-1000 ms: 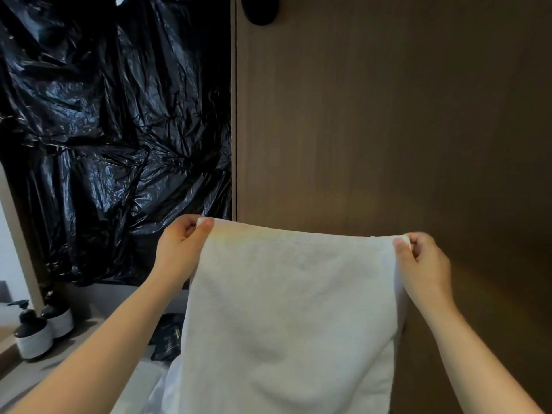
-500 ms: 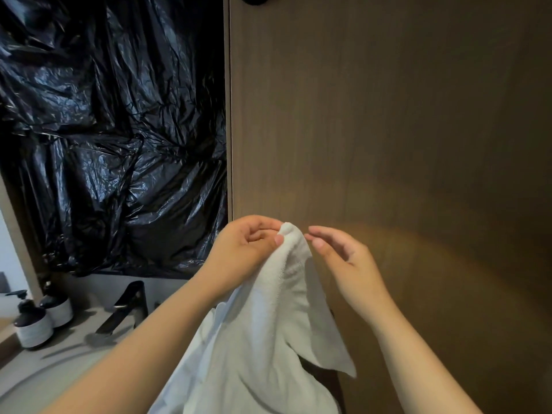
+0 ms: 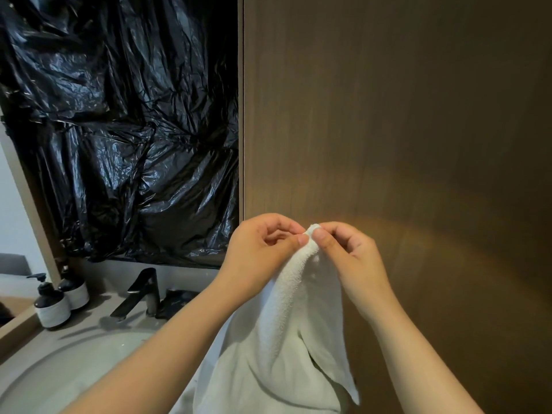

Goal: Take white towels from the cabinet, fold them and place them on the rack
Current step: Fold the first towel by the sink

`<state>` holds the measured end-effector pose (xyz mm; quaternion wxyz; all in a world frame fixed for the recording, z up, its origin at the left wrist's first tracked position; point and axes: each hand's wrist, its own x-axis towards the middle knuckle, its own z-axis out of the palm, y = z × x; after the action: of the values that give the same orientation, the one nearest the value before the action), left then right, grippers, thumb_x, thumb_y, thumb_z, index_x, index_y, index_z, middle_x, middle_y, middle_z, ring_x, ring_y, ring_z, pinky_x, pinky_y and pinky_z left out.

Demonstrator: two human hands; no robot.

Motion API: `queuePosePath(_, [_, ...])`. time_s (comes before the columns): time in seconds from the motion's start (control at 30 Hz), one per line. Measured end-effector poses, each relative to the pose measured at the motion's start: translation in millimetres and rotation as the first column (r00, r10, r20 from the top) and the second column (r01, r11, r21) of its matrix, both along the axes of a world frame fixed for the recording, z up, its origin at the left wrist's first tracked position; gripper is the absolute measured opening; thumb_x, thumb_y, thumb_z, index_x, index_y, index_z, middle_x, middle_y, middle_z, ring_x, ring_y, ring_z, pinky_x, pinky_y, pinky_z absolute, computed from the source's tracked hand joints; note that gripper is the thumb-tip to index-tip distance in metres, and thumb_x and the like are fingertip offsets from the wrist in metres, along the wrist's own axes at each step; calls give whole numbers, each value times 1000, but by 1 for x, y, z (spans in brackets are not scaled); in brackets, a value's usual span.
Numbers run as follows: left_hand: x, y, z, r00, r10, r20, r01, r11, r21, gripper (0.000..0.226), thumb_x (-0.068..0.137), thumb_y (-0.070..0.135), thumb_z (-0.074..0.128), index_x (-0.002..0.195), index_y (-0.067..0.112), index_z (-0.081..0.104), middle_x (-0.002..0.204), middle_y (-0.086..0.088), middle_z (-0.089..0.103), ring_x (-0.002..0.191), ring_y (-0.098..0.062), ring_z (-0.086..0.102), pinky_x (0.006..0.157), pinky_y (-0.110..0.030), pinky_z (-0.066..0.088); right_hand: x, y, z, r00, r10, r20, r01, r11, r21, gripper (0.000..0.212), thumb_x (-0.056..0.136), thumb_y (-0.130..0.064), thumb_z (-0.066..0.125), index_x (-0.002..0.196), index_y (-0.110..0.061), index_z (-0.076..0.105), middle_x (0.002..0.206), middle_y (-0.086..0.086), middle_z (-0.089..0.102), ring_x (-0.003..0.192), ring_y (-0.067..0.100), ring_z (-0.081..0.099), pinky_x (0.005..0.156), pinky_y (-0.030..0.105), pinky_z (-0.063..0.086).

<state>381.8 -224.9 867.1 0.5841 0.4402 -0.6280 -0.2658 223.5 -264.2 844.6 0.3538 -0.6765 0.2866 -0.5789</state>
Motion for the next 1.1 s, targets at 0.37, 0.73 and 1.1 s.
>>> queuePosePath(0.37, [12, 6, -29, 993, -11, 119, 7, 999, 35, 3, 80, 22, 77, 80, 20, 76, 78, -5, 72, 74, -29, 65, 68, -35, 55, -11, -12, 17, 973, -228, -20, 225, 968, -114, 14, 94, -24, 61, 84, -18, 69, 80, -4, 67, 72, 2, 57, 66, 13, 45])
queuePosePath(0.73, [41, -4, -63, 961, 89, 261, -122, 986, 112, 12, 81, 31, 76, 73, 22, 76, 69, -7, 69, 57, -14, 60, 58, -31, 51, -27, -25, 47, 924, -382, -28, 371, 912, -177, 16, 96, -28, 59, 81, -27, 66, 79, -16, 65, 75, -2, 58, 71, 20, 48])
queuePosePath(1.1, [59, -12, -85, 882, 44, 469, -166, 960, 224, 24, 88, 36, 68, 67, 25, 72, 49, 14, 54, 46, 0, 45, 50, -13, 36, -62, -40, 79, 842, -540, 17, 531, 821, -210, 22, 97, -39, 54, 92, -22, 68, 89, -10, 67, 88, 7, 61, 83, 37, 56])
